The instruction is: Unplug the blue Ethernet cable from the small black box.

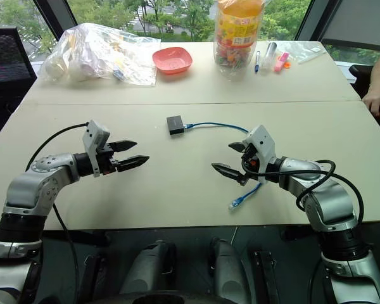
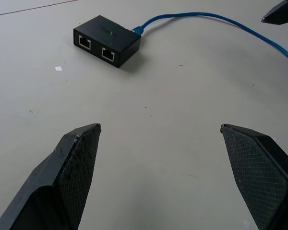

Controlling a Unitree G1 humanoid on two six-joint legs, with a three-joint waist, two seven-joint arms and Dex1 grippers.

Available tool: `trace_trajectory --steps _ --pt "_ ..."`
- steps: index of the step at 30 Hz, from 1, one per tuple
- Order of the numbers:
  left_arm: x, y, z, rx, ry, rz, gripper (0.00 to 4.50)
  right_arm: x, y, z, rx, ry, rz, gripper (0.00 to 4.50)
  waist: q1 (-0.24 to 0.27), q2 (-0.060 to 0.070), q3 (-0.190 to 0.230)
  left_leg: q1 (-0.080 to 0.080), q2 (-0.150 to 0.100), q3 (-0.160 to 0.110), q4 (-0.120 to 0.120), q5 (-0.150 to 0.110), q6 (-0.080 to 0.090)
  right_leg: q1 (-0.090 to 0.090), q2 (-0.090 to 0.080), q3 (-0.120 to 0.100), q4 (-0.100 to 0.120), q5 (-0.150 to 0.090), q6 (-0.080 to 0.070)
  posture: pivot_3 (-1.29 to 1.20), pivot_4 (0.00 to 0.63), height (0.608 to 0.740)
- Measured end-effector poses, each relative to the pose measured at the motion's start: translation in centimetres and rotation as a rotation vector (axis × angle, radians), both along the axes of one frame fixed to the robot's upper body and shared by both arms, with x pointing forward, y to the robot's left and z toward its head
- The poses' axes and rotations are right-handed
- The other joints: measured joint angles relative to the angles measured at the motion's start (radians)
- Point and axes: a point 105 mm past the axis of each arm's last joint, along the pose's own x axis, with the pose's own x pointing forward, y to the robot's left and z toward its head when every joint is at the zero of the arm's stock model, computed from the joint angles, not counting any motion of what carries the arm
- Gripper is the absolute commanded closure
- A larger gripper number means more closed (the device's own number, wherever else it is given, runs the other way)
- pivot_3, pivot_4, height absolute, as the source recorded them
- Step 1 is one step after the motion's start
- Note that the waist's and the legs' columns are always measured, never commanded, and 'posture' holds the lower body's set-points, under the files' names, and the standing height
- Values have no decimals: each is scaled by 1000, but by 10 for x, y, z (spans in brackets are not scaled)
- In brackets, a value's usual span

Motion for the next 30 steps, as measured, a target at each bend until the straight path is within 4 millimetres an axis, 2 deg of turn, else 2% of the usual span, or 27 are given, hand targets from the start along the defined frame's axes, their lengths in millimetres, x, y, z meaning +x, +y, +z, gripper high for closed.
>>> trace_trajectory --steps 3,6,11,15,17,21,26,29,30 --pt "1 1 -1 4 -6 5 346 3 4 -2 -7 -22 7 0 0 0 0 0 0 0 0 0 0 0 0 0 1 0 0 0 150 740" --pt "5 3 -1 12 0 -2 346 18 15 -3 -75 -105 42 0 -3 0 0 0 -2 0 1 0 0 0 0 0 2 0 0 0 150 740" --pt "5 2 6 76 -4 -84 346 70 52 4 -89 -191 121 0 -20 0 0 2 -2 0 2 1 0 0 1 0 4 1 -1 0 150 740" --pt "9 13 19 93 -36 -52 346 112 61 0 -150 -194 105 0 -27 0 0 1 -3 1 1 1 0 -1 1 1 5 2 1 0 150 740" --pt "10 20 25 86 -57 -15 346 126 63 -5 -180 -173 76 0 -28 0 0 1 -3 3 0 1 0 -1 1 1 6 3 2 0 150 740" --pt "2 28 21 85 -64 35 346 137 65 -16 -215 -131 5 0 -30 0 0 1 -2 3 0 1 0 -1 1 1 6 4 2 0 150 740" --pt "-23 33 10 73 -46 126 346 140 93 -20 -168 -53 -51 0 -40 0 0 3 0 2 0 1 -1 -1 1 2 8 4 1 0 150 740" --pt "-41 38 8 62 -44 211 279 134 121 -26 -152 -5 -21 843 -47 0 0 6 1 1 0 2 -2 2 2 2 9 4 1 0 150 740" --pt "-44 40 9 62 -43 233 279 132 125 -27 -151 4 -9 1376 -47 0 0 8 2 1 0 2 -2 3 2 2 9 4 1 0 150 740"
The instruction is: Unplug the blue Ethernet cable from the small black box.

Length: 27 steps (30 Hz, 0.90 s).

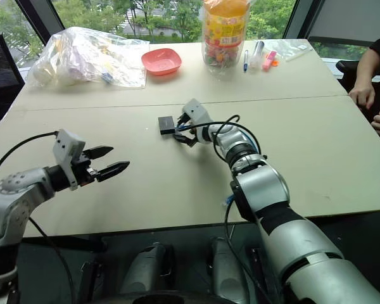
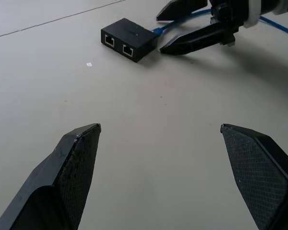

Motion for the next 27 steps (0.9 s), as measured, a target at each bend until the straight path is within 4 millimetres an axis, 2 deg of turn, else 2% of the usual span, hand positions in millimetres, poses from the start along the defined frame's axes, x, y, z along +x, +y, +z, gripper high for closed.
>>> trace_trajectory --steps 2,4,6,12,15,17,19,20,23,27 --pt "-8 6 1 3 1 47 279 -7 10 -3 9 42 51 2352 -2 0 0 5 0 0 0 0 0 5 0 0 -1 -3 -1 0 150 740" --pt "-14 11 2 4 6 77 279 -13 14 -6 14 85 106 3535 -2 0 0 6 0 0 0 0 -1 6 0 0 -1 -4 -1 0 150 740" --pt "-15 13 1 9 11 93 279 -17 16 -8 6 102 143 4394 -4 0 0 7 0 0 0 0 -1 6 0 0 -1 -4 -1 0 150 740" --pt "0 14 14 -10 -35 93 279 -13 14 -3 -117 -32 182 4463 -6 0 0 7 0 0 -1 0 -1 6 0 0 -1 -4 -2 0 150 740" --pt "14 14 17 -29 -44 75 279 -4 3 3 -166 -125 141 4463 0 0 0 6 -1 1 -1 0 -1 5 -1 0 -1 -4 -2 0 150 740" --pt "33 14 24 -92 -49 63 279 6 -13 16 -226 -252 116 4463 11 0 0 5 -2 1 0 0 -1 4 -1 0 -1 -4 -2 0 150 740" --pt "59 12 45 -226 -59 20 279 11 -25 40 -320 -459 147 4463 25 -1 1 3 -4 1 0 1 -1 3 -1 0 -1 -4 -2 0 150 740" --pt "69 12 58 -280 -70 -14 279 10 -24 55 -356 -571 185 4463 23 -2 1 1 -5 1 0 1 -1 2 0 0 -1 -4 -1 0 150 740" --pt "90 -2 86 -370 -78 -171 279 -2 -22 85 -395 -801 274 4463 17 -2 0 2 -5 3 -1 0 0 3 -1 1 -1 -2 4 0 150 740" --pt "105 -34 83 -433 13 -390 279 -15 -28 81 -453 -882 339 4463 15 -3 1 2 -6 6 -2 0 1 3 0 1 -1 -2 3 0 150 740"
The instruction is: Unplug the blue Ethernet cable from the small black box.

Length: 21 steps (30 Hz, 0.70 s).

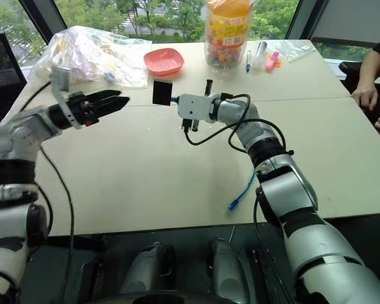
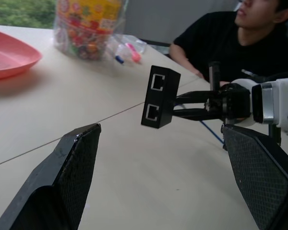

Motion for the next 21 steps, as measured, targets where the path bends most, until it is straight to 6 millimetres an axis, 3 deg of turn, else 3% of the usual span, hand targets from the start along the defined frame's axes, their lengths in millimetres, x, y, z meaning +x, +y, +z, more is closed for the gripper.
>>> trace_trajectory --steps 8,13,14,21 --pt "27 -46 6 62 -47 -107 279 -8 -10 9 -75 -62 19 4463 -2 0 0 0 0 0 1 0 0 0 0 0 0 -2 3 0 150 740" --pt "32 -60 -8 104 -37 -104 279 -10 -13 6 -86 -51 2 4463 0 0 1 0 0 0 1 0 0 0 0 0 1 -2 3 0 150 740" --pt "32 -62 -11 103 -29 -106 863 -11 -13 6 -87 -51 3 4500 0 -1 1 0 0 0 1 0 0 0 0 0 0 -2 3 0 150 740" --pt "32 -64 -10 89 -40 -113 3470 -17 -8 6 -91 -41 3 4500 1 -1 1 0 1 0 1 0 0 0 0 0 1 -2 3 0 150 740"
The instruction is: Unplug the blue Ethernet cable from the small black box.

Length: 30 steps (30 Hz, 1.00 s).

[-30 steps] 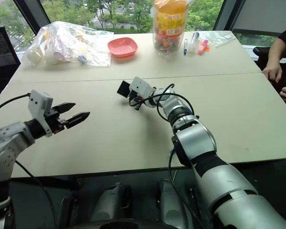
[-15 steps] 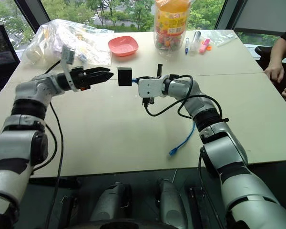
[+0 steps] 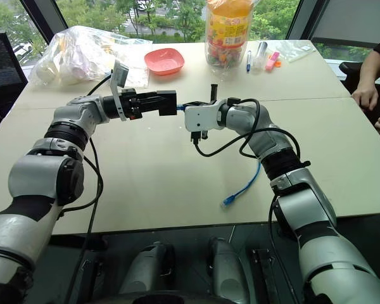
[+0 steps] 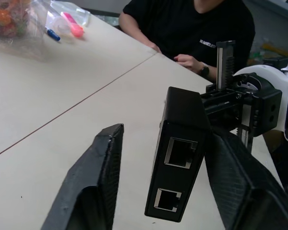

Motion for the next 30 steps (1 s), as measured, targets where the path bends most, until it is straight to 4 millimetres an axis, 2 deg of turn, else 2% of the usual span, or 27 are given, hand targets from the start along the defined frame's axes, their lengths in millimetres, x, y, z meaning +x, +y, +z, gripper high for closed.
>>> trace_trajectory --steps 1,3,6,8,12,13,14,15,16,17,21,24,26,30 --pt "-1 -1 1 -3 -3 -15 3898 1 -1 -1 0 6 -8 4500 0 0 0 0 0 0 0 0 0 0 0 0 0 0 0 0 150 740" --pt "-1 -2 1 0 -3 -17 4019 0 -1 -1 -2 12 -11 4500 0 0 0 0 0 0 0 0 0 0 0 0 0 0 0 0 150 740" --pt "-1 -1 0 8 -2 -14 4019 -2 0 -2 12 51 -11 3290 0 0 0 0 0 0 0 0 0 0 0 0 0 0 0 0 150 740" --pt "1 2 -2 17 2 10 4019 -7 1 -4 29 77 0 2312 0 0 0 0 0 0 0 0 0 0 0 0 0 0 0 0 150 740" --pt "1 9 -3 -12 13 34 4019 -12 -18 -19 170 211 -96 236 5 0 0 0 0 -1 1 0 0 1 -1 0 0 0 0 0 150 740" --pt "1 11 -3 -29 27 38 4019 -15 -23 -22 313 307 -132 236 6 0 0 0 0 -1 1 0 0 0 -1 0 0 0 0 0 150 740" --pt "0 16 -2 -70 48 42 4019 -19 -24 -17 549 411 -142 236 5 -2 -1 0 1 -4 1 0 0 1 0 0 1 2 -4 0 150 740" --pt "-2 21 1 -152 84 35 4019 -31 -19 -9 888 581 -104 236 2 -2 0 0 3 -5 0 0 0 0 0 0 2 3 -4 0 150 740" --pt "-5 21 5 -221 112 10 4019 -42 -13 -5 1097 731 -49 236 -1 -1 0 0 2 -5 0 0 0 -1 0 0 4 3 -5 0 150 740" --pt "-8 18 11 -294 136 -33 4019 -54 -3 0 1223 879 19 236 0 -1 0 0 3 -6 1 0 0 -2 0 0 6 3 -5 0 150 740" --pt "-22 17 35 -442 165 -165 4019 -76 4 29 1430 1063 171 236 4 -1 0 1 3 -7 3 0 0 0 -1 0 6 2 -4 0 150 740" --pt "-38 15 54 -508 169 -279 4019 -81 8 35 1524 1142 206 236 5 0 0 3 4 -7 3 0 -1 3 -1 -1 3 0 -8 0 150 740" --pt "-46 11 57 -528 182 -328 4019 -82 8 35 1556 1160 200 236 5 0 0 3 4 -7 3 0 0 4 -1 0 2 0 -8 0 150 740" --pt "-54 7 46 -519 240 -351 4019 -80 5 36 1585 1156 184 236 4 0 0 2 3 -6 2 0 0 2 -1 0 2 2 -4 0 150 740"
